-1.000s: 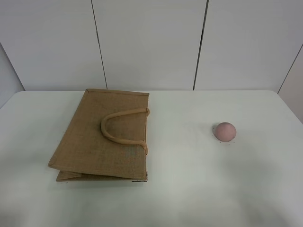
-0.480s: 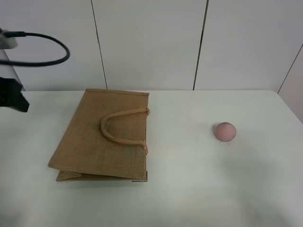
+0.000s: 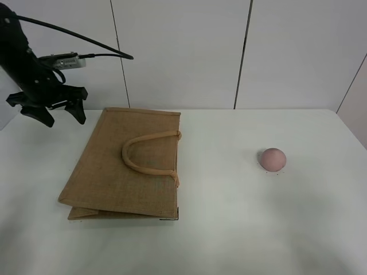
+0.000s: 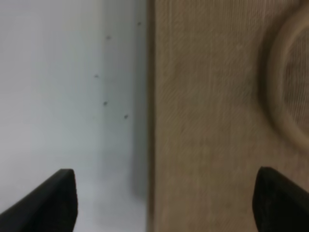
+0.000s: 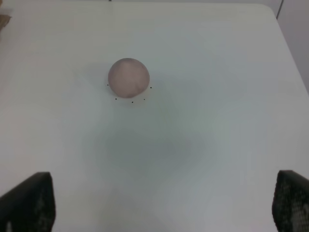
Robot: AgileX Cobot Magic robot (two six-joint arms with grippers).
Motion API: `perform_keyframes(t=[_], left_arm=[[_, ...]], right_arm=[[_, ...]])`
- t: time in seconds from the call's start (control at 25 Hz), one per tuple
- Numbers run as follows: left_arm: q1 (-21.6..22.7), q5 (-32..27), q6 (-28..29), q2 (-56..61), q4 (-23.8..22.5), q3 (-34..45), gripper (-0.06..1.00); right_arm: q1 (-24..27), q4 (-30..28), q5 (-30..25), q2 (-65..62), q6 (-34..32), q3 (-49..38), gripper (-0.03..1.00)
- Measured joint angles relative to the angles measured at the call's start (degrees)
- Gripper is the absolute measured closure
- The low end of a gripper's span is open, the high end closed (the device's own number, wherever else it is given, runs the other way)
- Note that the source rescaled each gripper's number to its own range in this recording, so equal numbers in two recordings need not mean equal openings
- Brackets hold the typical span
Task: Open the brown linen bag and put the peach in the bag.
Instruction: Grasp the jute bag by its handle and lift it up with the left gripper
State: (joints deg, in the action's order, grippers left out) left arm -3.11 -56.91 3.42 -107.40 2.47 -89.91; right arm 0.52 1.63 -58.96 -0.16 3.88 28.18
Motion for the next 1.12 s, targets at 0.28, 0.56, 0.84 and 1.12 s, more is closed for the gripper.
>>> perform_keyframes(t=[0.28,0.56,0.84,1.12], left_arm=[[-8.6,1.6,6.1,-6.7,0.6,-3.0,-0.06],[-13.3,5.3,8.7,-13.1,0.9,-4.1,-0.06],[-13.4,8.5,8.9,-17.1,0.4,-4.1,-0.06],[-13.4,11.7,8.9,-19.5,-2.5,-4.2,-0.06]], right_arm=[[0.0,0.0,0.0,0.0,0.0,0.0,-0.03],[0.0,0.0,0.0,0.0,0.0,0.0,-0.03],[0.0,0.0,0.0,0.0,0.0,0.0,-0.03],[0.0,0.0,0.0,0.0,0.0,0.0,-0.03]])
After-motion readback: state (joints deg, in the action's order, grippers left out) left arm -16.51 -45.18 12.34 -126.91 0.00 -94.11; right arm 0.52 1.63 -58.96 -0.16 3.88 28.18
